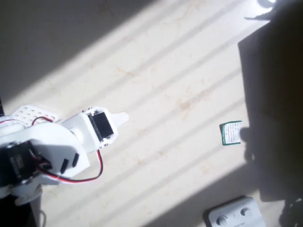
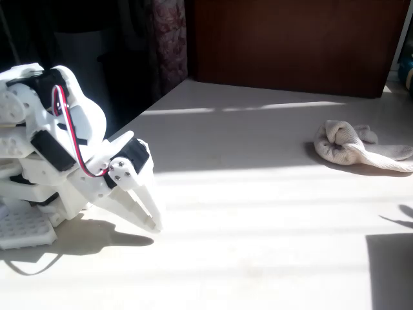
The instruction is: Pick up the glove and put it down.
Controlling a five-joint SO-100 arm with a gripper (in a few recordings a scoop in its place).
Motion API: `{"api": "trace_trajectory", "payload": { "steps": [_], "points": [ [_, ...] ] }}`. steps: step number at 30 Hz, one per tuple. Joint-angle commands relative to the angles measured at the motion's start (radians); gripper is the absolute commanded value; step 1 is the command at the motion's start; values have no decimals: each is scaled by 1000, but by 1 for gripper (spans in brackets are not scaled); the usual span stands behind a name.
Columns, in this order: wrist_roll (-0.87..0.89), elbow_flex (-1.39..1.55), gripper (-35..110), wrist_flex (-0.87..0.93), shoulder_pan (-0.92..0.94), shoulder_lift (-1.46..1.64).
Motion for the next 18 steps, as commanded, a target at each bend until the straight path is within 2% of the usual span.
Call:
{"api": "trace_trajectory", "payload": {
  "steps": [1, 18],
  "points": [
    [-2, -49, 0, 3, 2, 3],
    [8, -49, 1, 2, -9, 3]
  ]
}}
